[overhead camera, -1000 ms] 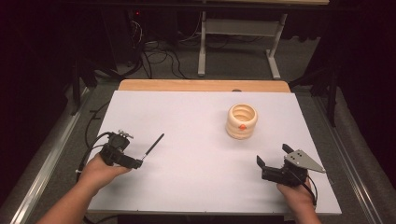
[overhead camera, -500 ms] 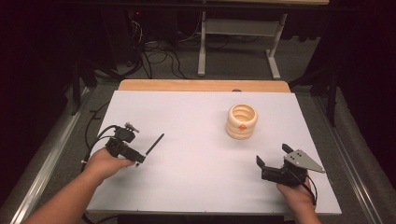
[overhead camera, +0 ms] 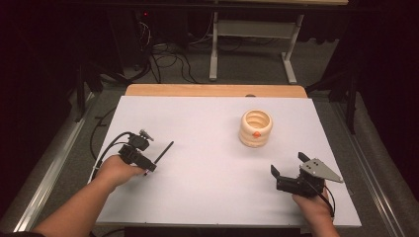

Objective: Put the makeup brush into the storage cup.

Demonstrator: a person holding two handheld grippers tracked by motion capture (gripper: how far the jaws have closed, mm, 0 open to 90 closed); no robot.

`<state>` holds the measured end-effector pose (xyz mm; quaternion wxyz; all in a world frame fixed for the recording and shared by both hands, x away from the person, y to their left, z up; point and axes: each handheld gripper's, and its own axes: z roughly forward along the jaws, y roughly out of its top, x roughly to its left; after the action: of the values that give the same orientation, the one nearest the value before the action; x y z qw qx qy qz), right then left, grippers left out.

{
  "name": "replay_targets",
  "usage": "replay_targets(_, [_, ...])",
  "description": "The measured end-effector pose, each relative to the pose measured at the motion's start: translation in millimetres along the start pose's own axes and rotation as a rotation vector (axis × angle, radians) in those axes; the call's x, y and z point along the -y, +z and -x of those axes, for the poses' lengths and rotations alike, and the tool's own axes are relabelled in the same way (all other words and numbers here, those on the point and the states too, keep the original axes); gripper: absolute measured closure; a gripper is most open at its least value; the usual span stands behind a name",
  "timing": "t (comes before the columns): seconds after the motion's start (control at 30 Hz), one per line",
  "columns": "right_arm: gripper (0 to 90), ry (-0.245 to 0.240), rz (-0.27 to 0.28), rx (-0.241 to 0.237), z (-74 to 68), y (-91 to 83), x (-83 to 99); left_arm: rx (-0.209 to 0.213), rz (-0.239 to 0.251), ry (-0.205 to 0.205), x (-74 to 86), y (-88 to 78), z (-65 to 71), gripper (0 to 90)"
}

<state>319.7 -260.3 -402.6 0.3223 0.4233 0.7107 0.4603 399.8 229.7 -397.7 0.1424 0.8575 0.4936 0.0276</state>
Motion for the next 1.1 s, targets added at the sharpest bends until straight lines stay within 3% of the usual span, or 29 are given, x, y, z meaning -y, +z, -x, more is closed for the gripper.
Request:
replay_targets(0.3, [0.9, 0.003, -0.002, -0.003, -0.1, 0.2, 0.2, -0.013, -0.027, 0.053, -10.2, 4.7, 6.3, 60.1])
replay_targets(0.57, [0.9, -0.002, -0.003, -0.003, 0.4, 0.1, 0.2, -0.021, -0.063, 0.067, -15.2, 7.2, 7.4, 69.7])
replay_targets(0.73, [0.9, -0.002, -0.003, -0.004, 0.3, 0.2, 0.2, -0.055, -0.092, 0.104, -18.7, 8.8, 12.3, 71.9])
replay_targets(1.1, [0.9, -0.010, 0.001, -0.006, -0.4, 0.4, 0.0, -0.033, -0.097, 0.091, -20.1, 9.3, 6.9, 78.7])
